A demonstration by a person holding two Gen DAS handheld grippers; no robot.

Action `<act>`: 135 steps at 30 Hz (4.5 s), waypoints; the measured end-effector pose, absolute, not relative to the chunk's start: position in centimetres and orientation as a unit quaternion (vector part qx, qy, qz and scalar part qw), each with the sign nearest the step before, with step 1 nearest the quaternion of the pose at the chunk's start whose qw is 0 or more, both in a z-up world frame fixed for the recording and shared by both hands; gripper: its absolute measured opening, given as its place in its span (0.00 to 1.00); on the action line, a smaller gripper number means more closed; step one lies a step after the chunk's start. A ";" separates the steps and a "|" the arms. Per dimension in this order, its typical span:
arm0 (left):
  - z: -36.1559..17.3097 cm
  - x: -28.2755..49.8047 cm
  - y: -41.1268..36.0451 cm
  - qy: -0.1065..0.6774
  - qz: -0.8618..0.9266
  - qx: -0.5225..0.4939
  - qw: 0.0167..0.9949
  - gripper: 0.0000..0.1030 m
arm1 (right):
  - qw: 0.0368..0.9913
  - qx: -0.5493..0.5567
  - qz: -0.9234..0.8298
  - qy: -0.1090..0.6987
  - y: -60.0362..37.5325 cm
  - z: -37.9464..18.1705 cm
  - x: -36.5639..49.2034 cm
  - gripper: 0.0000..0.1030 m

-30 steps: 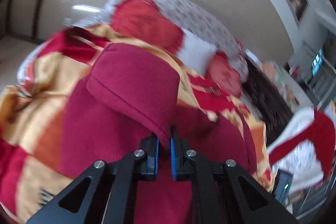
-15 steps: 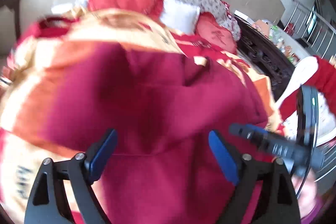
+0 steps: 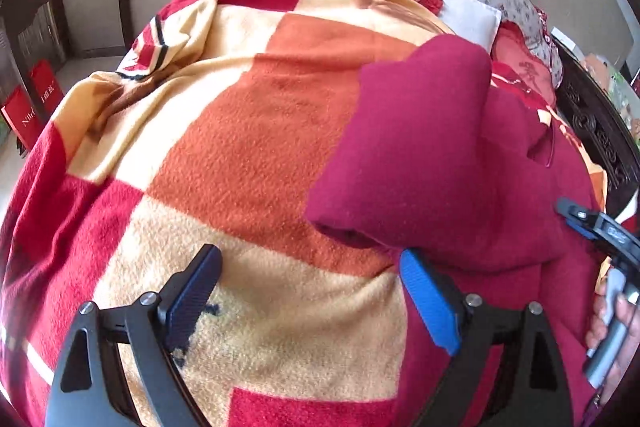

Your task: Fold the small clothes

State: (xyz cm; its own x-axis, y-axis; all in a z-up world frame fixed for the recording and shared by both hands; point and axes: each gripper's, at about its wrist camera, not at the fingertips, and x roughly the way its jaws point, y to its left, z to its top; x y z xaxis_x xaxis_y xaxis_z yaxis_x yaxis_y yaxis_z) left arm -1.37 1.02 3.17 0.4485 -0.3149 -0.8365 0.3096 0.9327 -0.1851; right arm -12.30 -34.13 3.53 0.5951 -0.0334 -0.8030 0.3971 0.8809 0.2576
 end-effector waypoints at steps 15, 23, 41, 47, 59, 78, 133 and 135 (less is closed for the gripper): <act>3.8 -3.4 -2.0 0.481 -0.207 0.048 0.850 0.91 | 0.915 0.136 -0.180 0.336 -37.3 10.4 -15.7 0.00; 3.1 -2.0 -3.0 0.482 -0.186 0.055 0.854 0.91 | 0.861 0.145 -0.238 0.425 -39.1 6.6 -14.2 0.04; 3.5 -0.9 0.0 0.476 -0.177 -0.008 0.861 0.91 | 0.858 0.007 0.139 0.495 -16.5 3.5 5.0 0.00; 5.1 -0.8 1.7 0.467 -0.160 -0.020 0.869 0.91 | 0.869 0.034 0.143 0.473 -15.0 2.9 5.7 0.00; 6.6 -0.9 -2.0 0.445 -0.177 0.005 0.878 0.91 | 0.894 0.073 0.046 0.440 -24.7 5.8 -6.7 0.10; 5.0 -1.8 -5.7 0.458 -0.161 0.070 0.871 0.94 | 0.881 0.136 -0.112 0.439 -35.5 5.2 -13.2 0.10; 3.1 -1.8 -9.1 0.484 -0.182 0.098 0.851 0.94 | 0.834 0.209 -0.260 0.439 -55.5 4.4 -11.5 0.00; 3.7 -1.8 -8.7 0.476 -0.181 0.092 0.856 0.94 | 0.848 0.205 -0.252 0.420 -55.1 5.8 -12.6 0.00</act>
State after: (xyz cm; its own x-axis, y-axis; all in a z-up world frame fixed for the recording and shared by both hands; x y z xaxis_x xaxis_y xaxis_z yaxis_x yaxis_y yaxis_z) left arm -1.81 -8.70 3.70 0.4815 -0.2224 -0.8478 0.3968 0.9178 -0.0153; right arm -12.57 -55.12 5.77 0.5210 -0.2541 -0.8149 0.5990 0.7889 0.1370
